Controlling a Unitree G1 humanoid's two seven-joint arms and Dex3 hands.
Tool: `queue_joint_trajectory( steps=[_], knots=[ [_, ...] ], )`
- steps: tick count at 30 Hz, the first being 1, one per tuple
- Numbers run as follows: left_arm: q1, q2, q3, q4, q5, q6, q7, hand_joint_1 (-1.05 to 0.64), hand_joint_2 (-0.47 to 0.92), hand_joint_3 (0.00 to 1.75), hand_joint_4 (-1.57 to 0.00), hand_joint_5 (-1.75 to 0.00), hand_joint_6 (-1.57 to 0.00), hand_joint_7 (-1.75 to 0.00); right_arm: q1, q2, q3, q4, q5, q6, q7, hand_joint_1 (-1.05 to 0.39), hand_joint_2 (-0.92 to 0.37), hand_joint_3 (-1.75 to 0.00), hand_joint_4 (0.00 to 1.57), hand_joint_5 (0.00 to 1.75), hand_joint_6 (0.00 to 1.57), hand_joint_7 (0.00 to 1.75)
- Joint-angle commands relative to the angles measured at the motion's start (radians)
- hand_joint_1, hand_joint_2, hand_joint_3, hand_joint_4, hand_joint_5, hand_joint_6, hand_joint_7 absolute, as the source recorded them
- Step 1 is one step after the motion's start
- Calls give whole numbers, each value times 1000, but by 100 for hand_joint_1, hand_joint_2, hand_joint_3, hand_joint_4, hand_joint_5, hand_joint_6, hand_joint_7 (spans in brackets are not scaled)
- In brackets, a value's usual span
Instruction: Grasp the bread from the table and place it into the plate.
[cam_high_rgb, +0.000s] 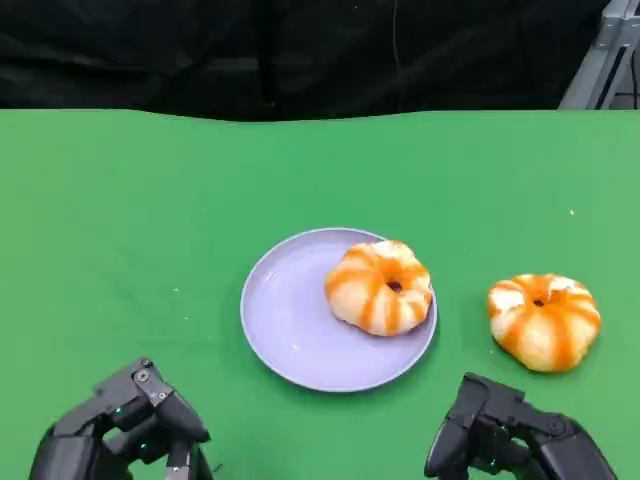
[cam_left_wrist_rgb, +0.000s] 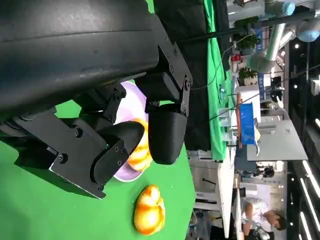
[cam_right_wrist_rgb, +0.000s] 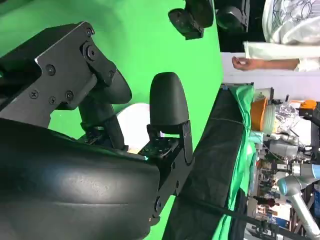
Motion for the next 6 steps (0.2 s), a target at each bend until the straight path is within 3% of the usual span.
queue_joint_trajectory(
  steps=[1,6],
  knots=[
    [-8,4,-6,28,30,-43,5,-5,45,129,-85,-172,-79,-155,3,-16,-17,11,14,-26,10,5,-39,-135,67,175,61,161],
    [-8,6,-11,37,38,-60,1,-5,43,132,-83,-172,-78,-155,9,-13,-21,-5,31,-2,17,2,-38,-137,67,175,62,161]
  ],
)
